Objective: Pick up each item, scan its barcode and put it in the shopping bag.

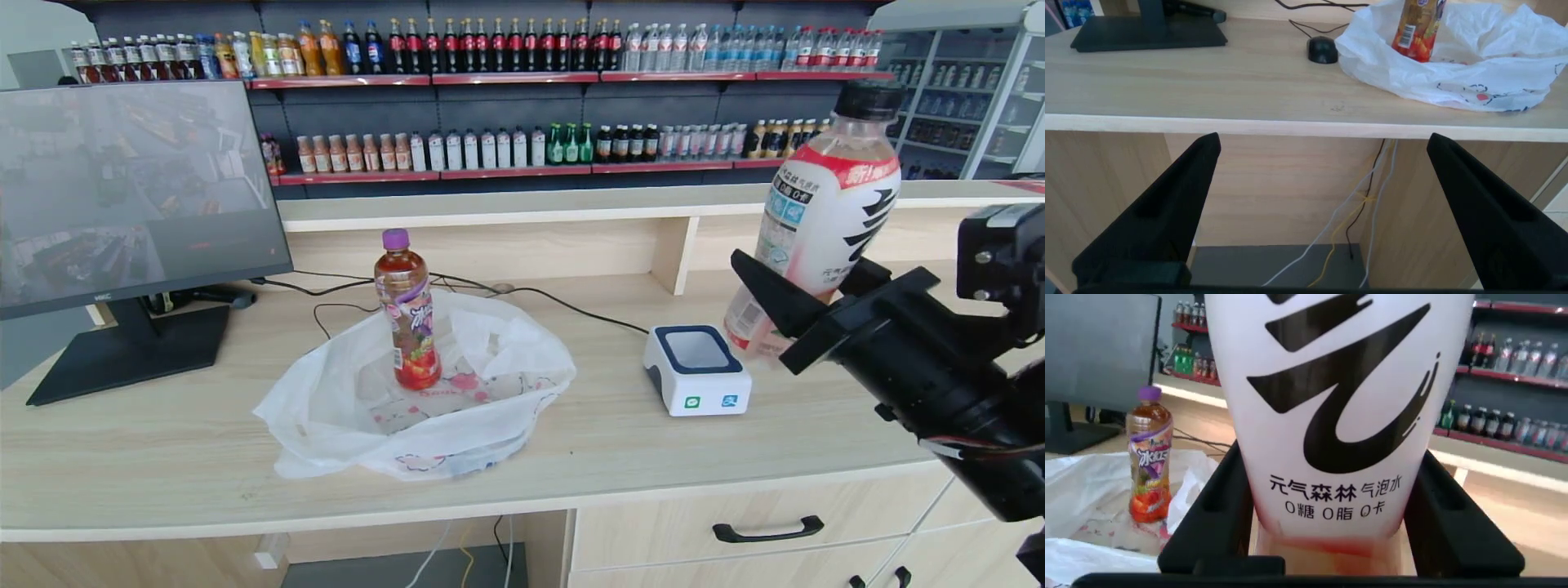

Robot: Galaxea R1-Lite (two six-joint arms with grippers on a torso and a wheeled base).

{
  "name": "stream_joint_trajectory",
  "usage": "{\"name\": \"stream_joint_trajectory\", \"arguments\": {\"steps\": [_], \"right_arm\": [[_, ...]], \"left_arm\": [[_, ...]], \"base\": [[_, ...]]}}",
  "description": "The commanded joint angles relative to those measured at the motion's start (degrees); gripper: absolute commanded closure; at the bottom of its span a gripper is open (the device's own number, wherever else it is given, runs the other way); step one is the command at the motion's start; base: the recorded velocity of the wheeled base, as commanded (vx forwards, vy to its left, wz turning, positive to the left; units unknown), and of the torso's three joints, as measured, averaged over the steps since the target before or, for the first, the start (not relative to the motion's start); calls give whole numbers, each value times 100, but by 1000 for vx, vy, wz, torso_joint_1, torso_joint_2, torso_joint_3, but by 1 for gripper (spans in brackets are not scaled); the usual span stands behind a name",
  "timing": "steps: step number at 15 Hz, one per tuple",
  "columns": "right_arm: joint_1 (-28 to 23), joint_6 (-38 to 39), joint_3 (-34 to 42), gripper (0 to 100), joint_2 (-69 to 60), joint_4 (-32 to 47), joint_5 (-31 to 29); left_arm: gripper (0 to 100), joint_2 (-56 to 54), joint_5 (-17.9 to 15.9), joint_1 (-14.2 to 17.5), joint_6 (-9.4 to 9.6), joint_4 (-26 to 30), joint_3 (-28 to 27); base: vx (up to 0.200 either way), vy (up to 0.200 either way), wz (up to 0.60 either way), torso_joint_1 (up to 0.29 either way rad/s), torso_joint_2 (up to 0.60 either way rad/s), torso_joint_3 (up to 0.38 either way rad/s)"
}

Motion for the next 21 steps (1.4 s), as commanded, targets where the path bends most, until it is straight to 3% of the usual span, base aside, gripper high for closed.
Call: {"name": "stream_joint_trajectory", "arguments": {"steps": [1, 3, 5, 15, 21], "right_arm": [[90, 370, 439, 100, 364, -14, -429], [336, 528, -53, 100, 742, -14, -657], [556, 554, 9, 100, 918, -14, -789], [556, 695, -27, 100, 865, -14, -763], [556, 695, 105, 100, 751, -14, -754]], "left_arm": [[0, -2, 0, 0, 4, 0, 0], [0, -2, 0, 0, -5, 0, 0], [0, -2, 0, 0, -5, 0, 0], [0, -2, 0, 0, -14, 0, 0], [0, -2, 0, 0, -22, 0, 0]], "base": [[0, 0, 0, 0, 0, 0], [0, 0, 0, 0, 0, 0], [0, 0, 0, 0, 0, 0], [0, 0, 0, 0, 0, 0], [0, 200, 0, -2, 6, 3]]}}
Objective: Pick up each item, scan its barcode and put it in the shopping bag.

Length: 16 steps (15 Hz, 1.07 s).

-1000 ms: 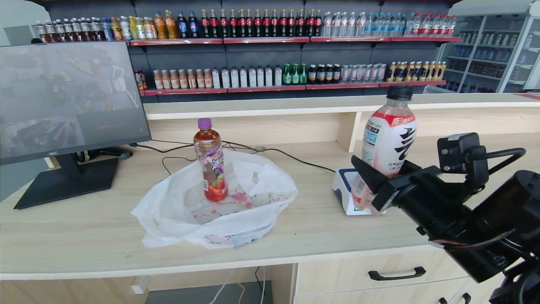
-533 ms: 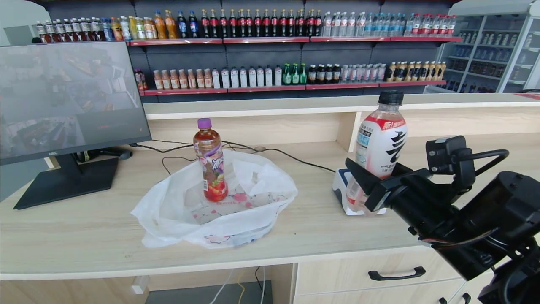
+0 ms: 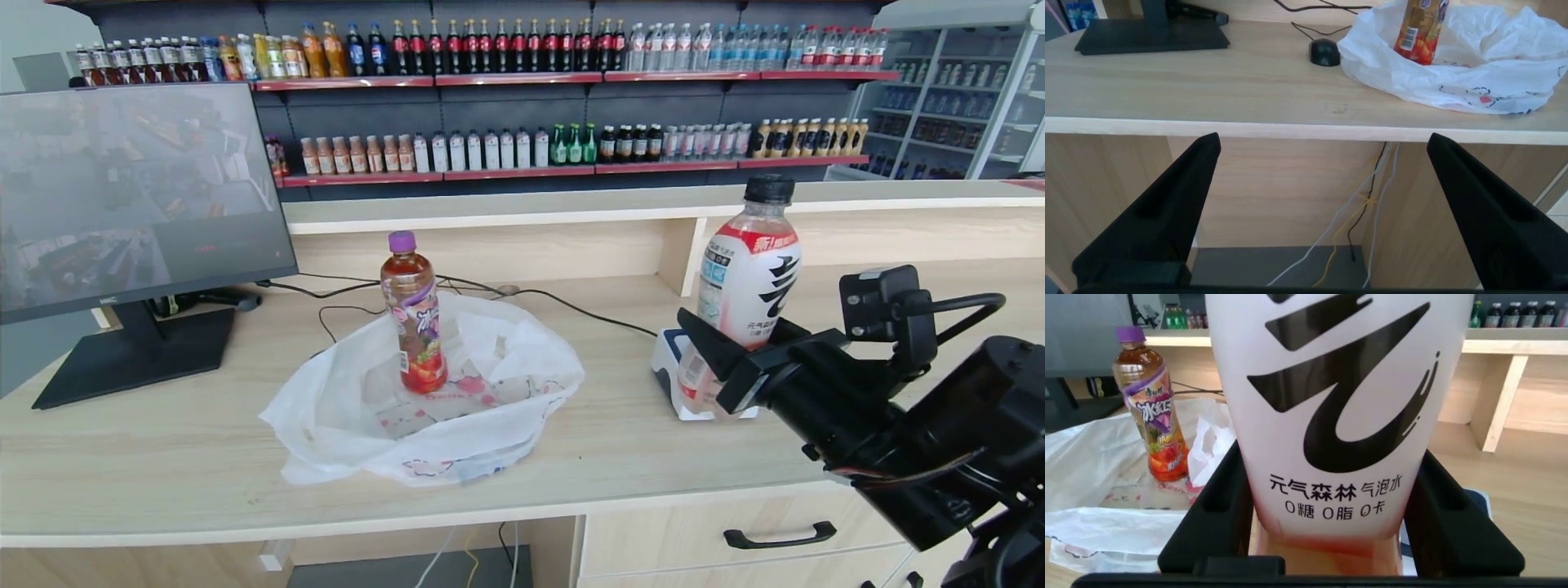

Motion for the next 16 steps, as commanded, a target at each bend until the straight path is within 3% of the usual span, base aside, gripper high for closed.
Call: {"name": "stream_joint_trajectory", "arguments": {"steps": [1, 4, 11, 16], "right_arm": [[17, -2, -9, 100, -30, 5, 5], [17, -2, -35, 100, -30, 5, 14], [17, 86, -756, 100, 533, 5, 146], [122, 86, -1740, 100, 1412, 5, 436]], "left_arm": [[0, -2, 2, -2, -4, 2, 0], [0, -2, 2, -2, -4, 2, 0], [0, -2, 2, -2, 5, 2, 0], [0, -2, 2, -2, 5, 2, 0]], "base": [[0, 200, 0, 17, 2, -2], [0, 200, 0, -1, 1, 1], [0, 0, 0, 0, 0, 0], [0, 0, 0, 0, 0, 0]]}}
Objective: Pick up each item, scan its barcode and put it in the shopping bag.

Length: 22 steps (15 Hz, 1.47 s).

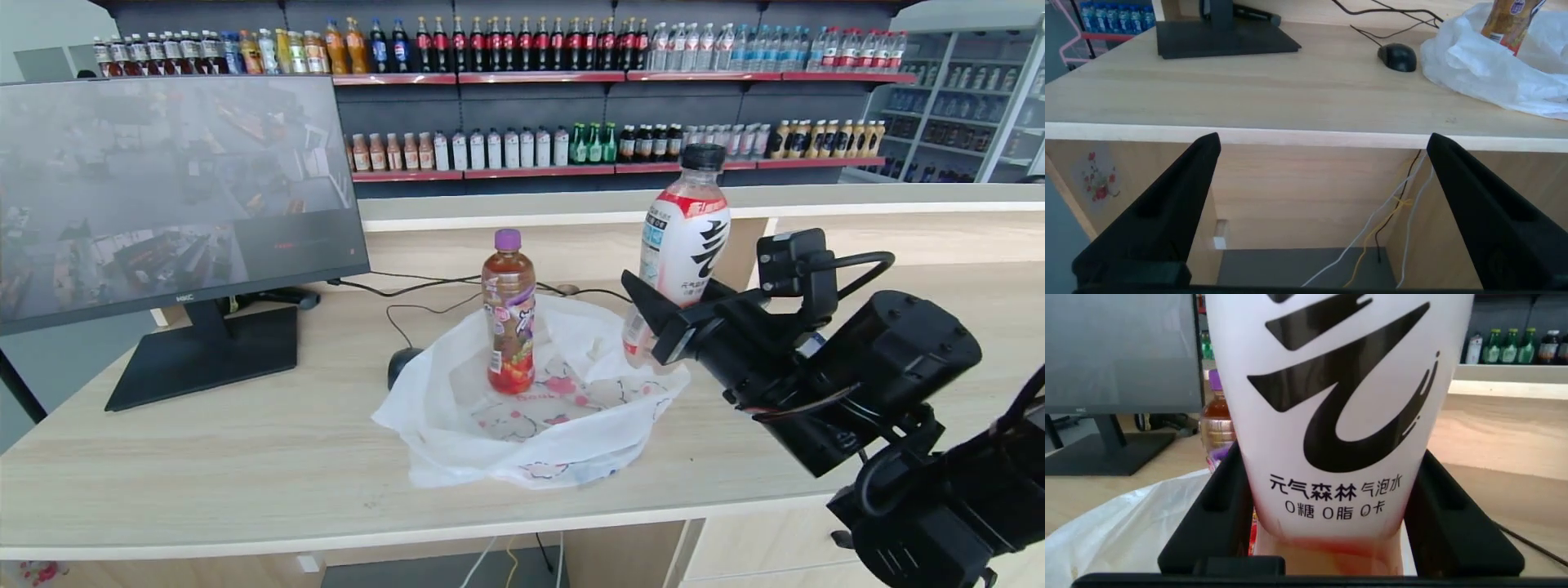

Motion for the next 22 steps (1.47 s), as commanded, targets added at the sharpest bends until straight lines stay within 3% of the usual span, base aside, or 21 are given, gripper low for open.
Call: {"name": "stream_joint_trajectory", "arguments": {"steps": [1, 7, 22], "right_arm": [[191, 4, -502, 100, 618, -1, 79], [472, 136, -1020, 100, 1303, -1, 62], [428, 338, -1311, 100, 2296, -1, 53]], "left_arm": [[0, -2, 0, 0, -4, 0, 0], [0, -2, 0, 0, -4, 0, 0], [0, -2, 0, 0, -4, 0, 0]], "base": [[0, 0, 0, 0, 0, 0], [0, 0, 0, 0, 0, 0], [0, 0, 0, 0, 0, 0]]}}
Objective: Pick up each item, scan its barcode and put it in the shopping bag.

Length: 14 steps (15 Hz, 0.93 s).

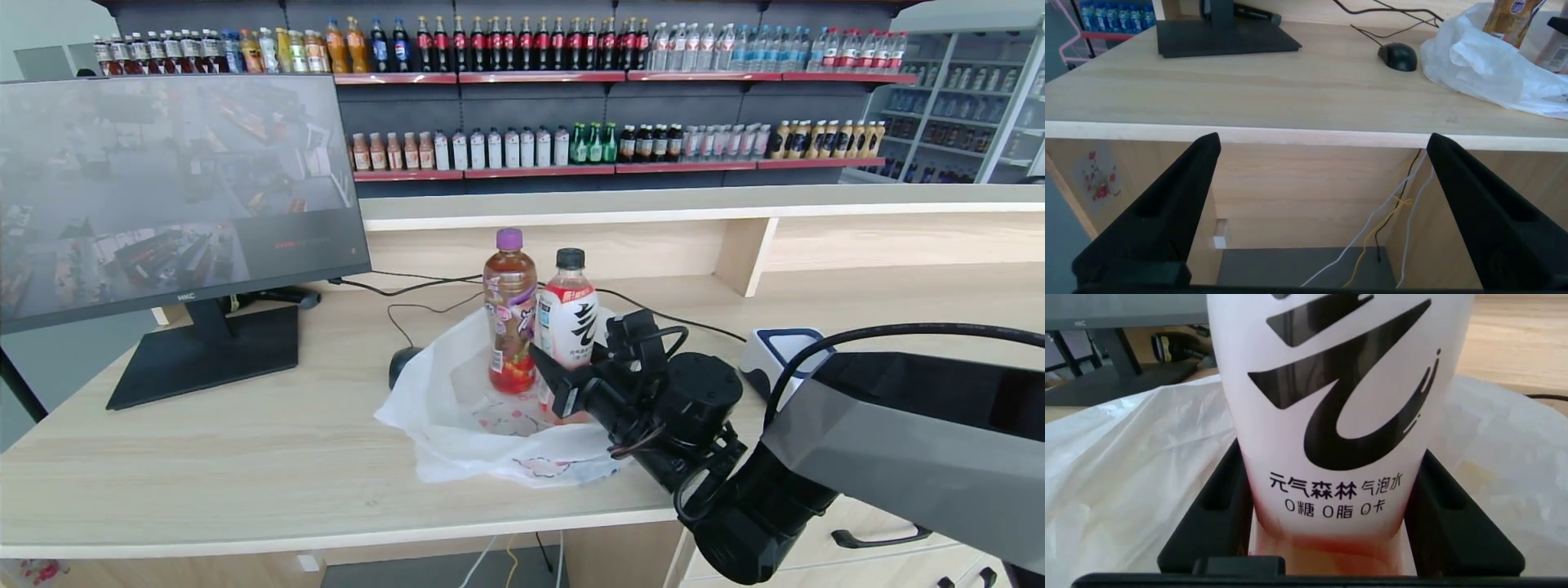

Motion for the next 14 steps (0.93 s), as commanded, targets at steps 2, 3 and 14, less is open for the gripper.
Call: {"name": "stream_joint_trajectory", "arguments": {"steps": [2, 3, 14], "right_arm": [[-15, -5, 25, 100, 107, 34, -4], [-7, -5, 25, 100, 124, 34, -4], [11, -5, 166, 100, 107, 34, -4]], "left_arm": [[0, -2, 0, 0, -1, 0, 0], [0, -2, 0, 0, -1, 0, 0], [0, -2, 0, 0, -1, 0, 0]], "base": [[0, 0, 0, 0, 0, 0], [0, 0, 0, 0, 0, 0], [0, 0, 0, 0, 0, 0]]}}
